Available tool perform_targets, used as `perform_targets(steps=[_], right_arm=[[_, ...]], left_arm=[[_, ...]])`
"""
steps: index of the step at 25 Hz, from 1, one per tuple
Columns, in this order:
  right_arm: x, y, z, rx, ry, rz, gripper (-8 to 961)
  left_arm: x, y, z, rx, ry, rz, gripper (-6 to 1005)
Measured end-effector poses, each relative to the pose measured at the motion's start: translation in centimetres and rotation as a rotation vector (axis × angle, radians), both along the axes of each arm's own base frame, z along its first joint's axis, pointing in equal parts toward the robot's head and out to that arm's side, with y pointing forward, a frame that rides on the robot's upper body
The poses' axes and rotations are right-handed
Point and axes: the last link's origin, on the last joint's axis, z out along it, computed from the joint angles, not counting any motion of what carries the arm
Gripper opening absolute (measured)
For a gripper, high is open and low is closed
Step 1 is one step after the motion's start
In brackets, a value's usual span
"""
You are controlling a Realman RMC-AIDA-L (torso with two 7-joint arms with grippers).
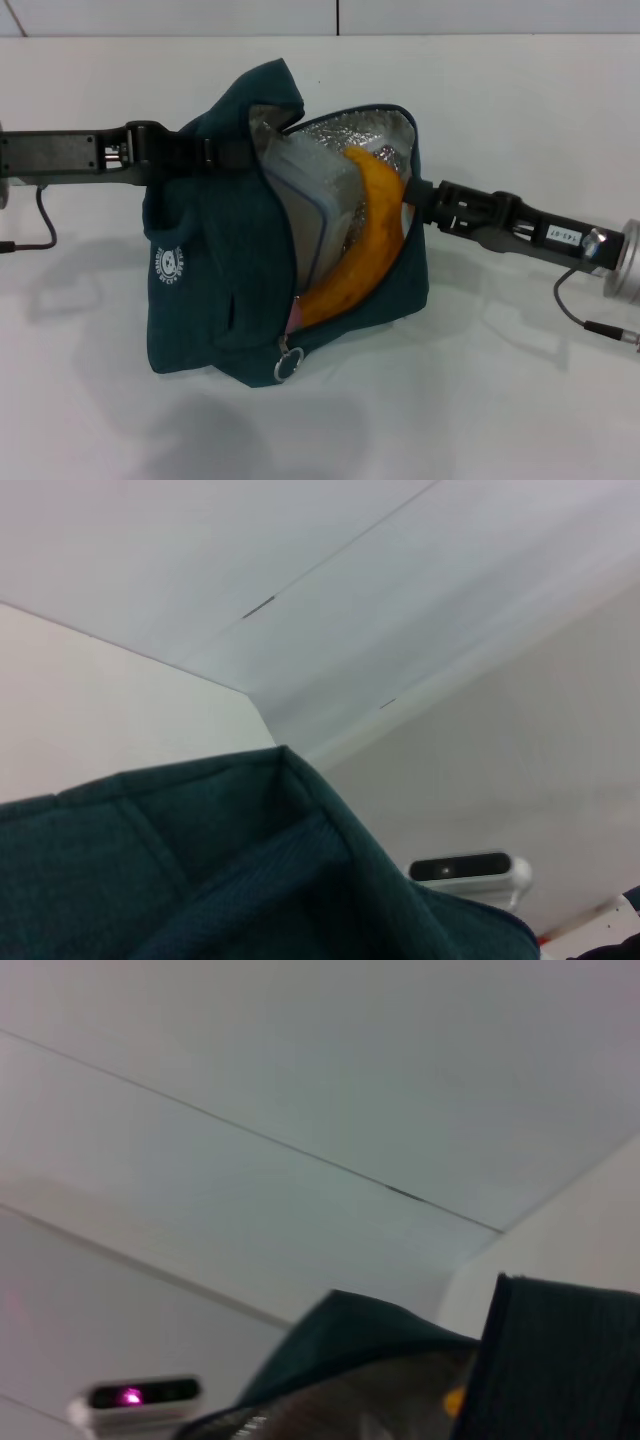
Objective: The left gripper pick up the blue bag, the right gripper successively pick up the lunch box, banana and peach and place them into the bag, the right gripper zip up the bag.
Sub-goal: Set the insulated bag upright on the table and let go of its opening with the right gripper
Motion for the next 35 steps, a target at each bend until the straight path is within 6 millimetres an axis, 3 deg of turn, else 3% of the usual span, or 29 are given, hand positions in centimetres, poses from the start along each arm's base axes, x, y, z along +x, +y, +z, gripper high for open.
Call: perform_targets(steps=[7,18,23,32,35], right_arm=[[0.0,-0.3,-0.3,0.014,-0.044,0.06,693],[-0.8,-0.6,0.2,0.059,-0.029,0.15,278],[-1.0,-0.8,0.8,0.089,-0.008,0.187,199],[-1.9,-0.9,5.9,0.297,0.084,0.34,98],[-2.1,-0.9,6.9,0.321,0.086,0.373,78]], left_arm=[[-0.2,-0.1,0.0,0.0,0.0,0.007,47],[0.0,-0.1,-0.1,-0.008,0.001,0.003,47],[0.1,-0.1,-0.2,-0.015,-0.001,0.0,47],[2.4,0.5,-1.4,-0.069,-0.041,-0.046,47],[3.5,1.0,-2.5,-0.102,-0.075,-0.065,47]])
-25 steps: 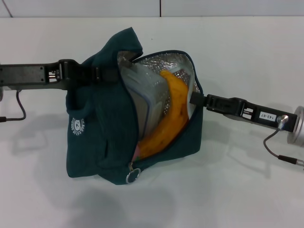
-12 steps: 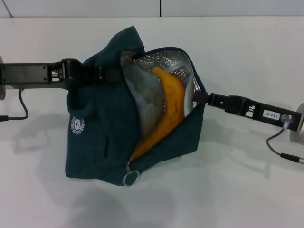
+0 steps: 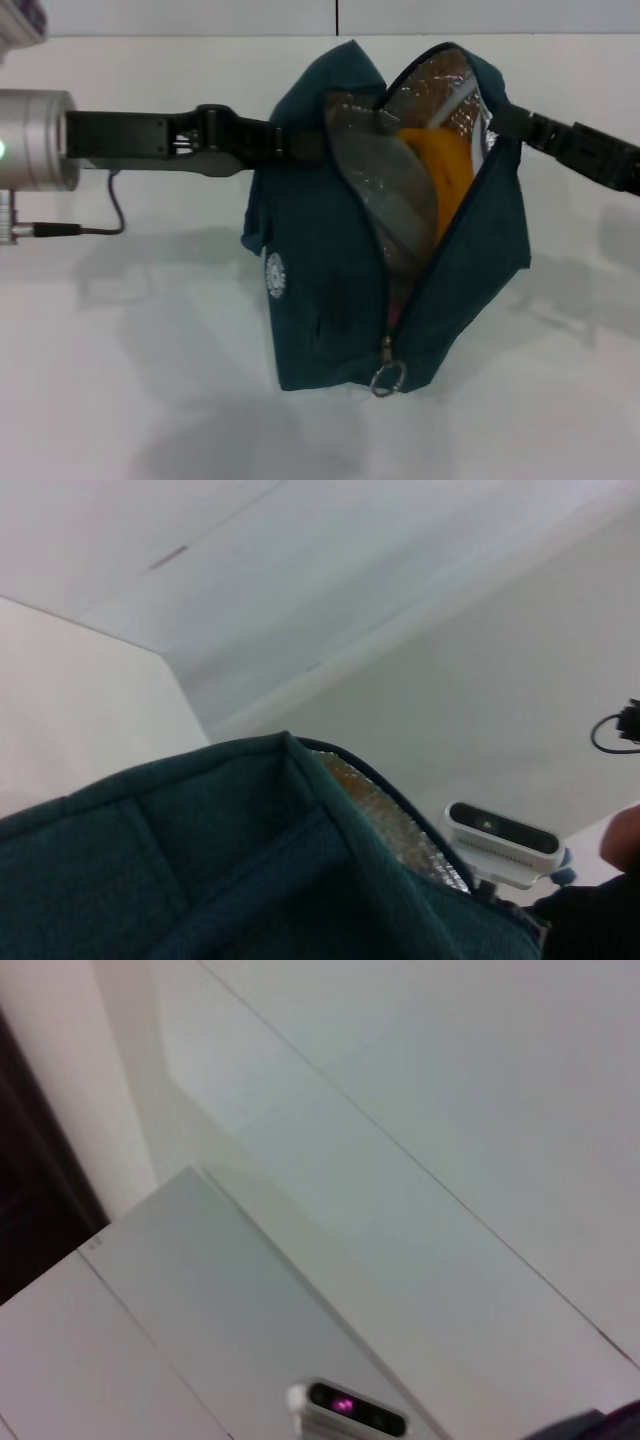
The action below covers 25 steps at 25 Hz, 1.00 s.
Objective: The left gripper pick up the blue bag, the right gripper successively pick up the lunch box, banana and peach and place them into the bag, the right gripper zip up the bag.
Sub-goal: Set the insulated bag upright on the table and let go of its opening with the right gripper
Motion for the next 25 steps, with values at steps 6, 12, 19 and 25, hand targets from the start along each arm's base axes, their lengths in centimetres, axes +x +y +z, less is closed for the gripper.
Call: perform_targets(steps=[6,12,19,25], right_arm=[[-0.6,0.0,0.8,0.024,-0.011,0.061,39],[-0.9,0.7,0.5,0.023,-0.07,0.081,18],[-0.5,1.5,-0.2,0.069,-0.134,0.062,24],[-1.1,1.8,-0.2,0.088,-0.141,0.087,30]], left_arm=[[-0.6,0.9,-2.0,0.032,0.052,0.049,47],[-1.2,1.0,-2.7,0.047,0.08,0.072,47],[-1.3,0.8,-2.7,0.051,0.078,0.072,47],[-1.3,1.1,-3.0,0.071,0.081,0.076,47]])
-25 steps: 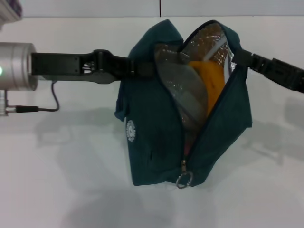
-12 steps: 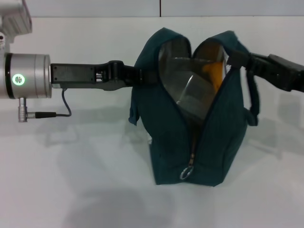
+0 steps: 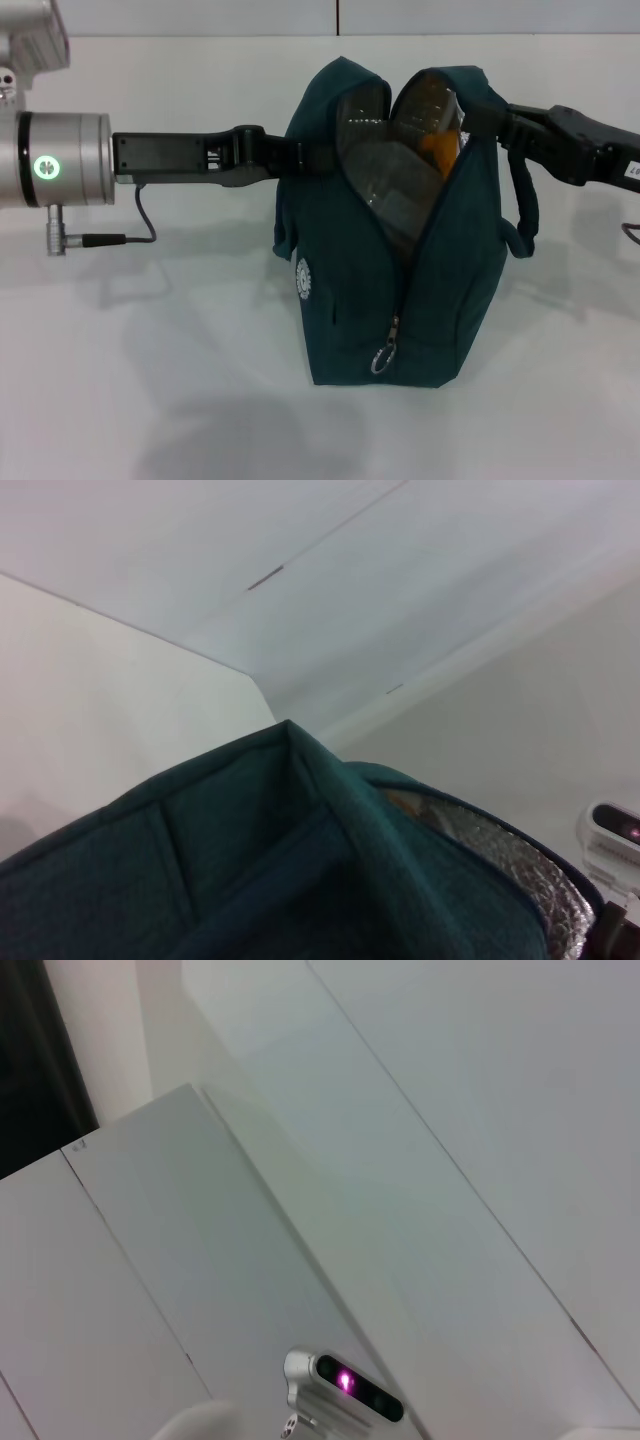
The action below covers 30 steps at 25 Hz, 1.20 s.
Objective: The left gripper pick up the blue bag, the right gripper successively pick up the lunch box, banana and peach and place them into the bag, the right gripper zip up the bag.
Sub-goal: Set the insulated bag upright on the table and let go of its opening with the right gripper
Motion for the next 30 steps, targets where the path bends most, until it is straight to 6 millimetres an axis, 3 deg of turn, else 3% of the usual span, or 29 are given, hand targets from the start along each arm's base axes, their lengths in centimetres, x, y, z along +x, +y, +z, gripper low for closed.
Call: perform_targets(steps=[12,26,30], right_arm=[[0.8,-0.6,-0.5,0.032,-0.013,0.005,41],[2.8,-3.6,0.1,0.119,0.025,0.043,468],[3.6,-4.7,0.6,0.163,0.035,0.057,659]], left_arm=[[-0.5,-0.7,0.0,-0.025,-0.016,0.008,47],[-1.0,-1.2,-0.3,-0.054,-0.031,0.025,47],[-1.0,-1.2,-0.4,-0.055,-0.032,0.024,47]])
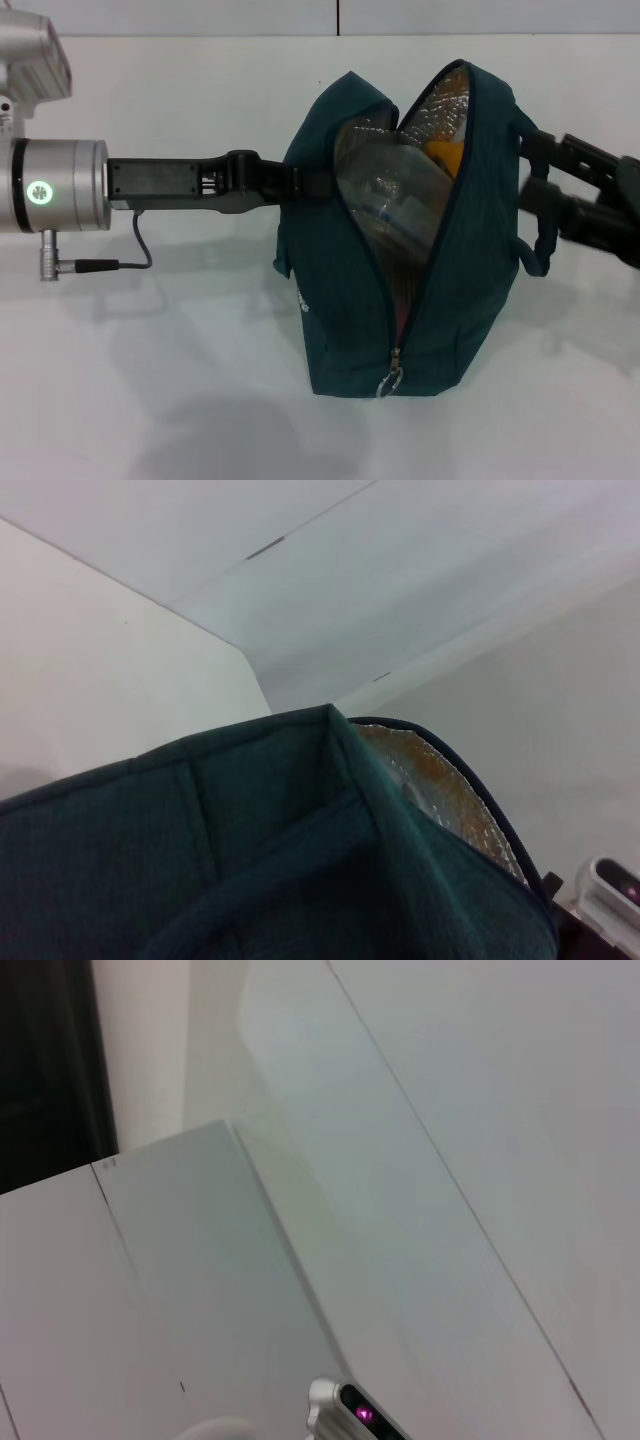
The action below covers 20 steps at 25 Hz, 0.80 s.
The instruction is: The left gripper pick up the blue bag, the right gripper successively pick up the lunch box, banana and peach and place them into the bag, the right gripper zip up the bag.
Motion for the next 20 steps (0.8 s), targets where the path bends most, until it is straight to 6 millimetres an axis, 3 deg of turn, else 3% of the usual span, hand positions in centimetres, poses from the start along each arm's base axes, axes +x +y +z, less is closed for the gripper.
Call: perform_targets(steps=[7,14,20], right_arm=[[2.2,-3.8,-0.5,0.112,-0.062,0.118,869],[4.2,-7.5,-3.6,0.168,-0.178,0.2,869],[5.5,-8.5,-6.0,0.118,-0.287,0.21,870]], left_arm=[[-0.5,-0.4,-0.2,-0.012,-0.001,0.016,47],[-0.6,-0.7,-0.2,-0.021,-0.007,0.014,47],[-0.5,-0.7,-0.3,-0.023,-0.009,0.01,47]])
